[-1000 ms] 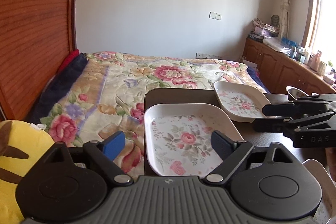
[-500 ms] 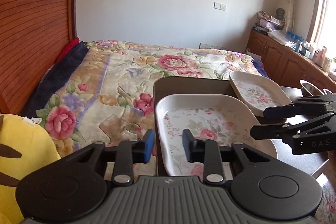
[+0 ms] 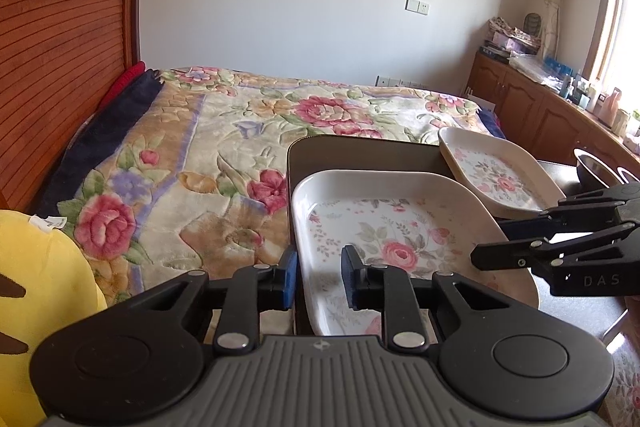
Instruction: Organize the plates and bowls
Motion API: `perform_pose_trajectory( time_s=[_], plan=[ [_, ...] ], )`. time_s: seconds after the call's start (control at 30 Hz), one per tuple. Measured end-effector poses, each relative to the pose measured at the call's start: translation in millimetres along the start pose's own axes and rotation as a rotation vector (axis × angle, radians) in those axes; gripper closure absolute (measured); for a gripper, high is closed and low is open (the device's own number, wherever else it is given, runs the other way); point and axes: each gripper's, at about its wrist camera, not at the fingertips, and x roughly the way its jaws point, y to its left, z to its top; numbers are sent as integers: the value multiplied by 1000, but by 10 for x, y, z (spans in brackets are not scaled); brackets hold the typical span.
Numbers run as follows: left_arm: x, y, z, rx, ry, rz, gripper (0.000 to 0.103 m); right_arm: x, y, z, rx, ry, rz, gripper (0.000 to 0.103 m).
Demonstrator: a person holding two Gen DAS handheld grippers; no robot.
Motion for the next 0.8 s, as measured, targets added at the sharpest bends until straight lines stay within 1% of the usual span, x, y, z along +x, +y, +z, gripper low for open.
perform_pose_trajectory(
  time_s=[0.1, 0.33, 0.5, 0.8],
  plan=[
    [2, 1, -4, -5, -3, 3, 82, 20, 1, -1, 16, -1, 1, 73],
    [-12, 1, -24, -15, -8, 10, 82, 17, 13, -4, 2, 4, 5, 73],
    [-57, -25, -24, -34, -1, 32, 84, 5, 28, -15, 0, 2, 3, 74],
    [-251, -117, -38, -36, -9, 40, 84, -110, -56, -53, 46, -21, 29, 83]
  ],
)
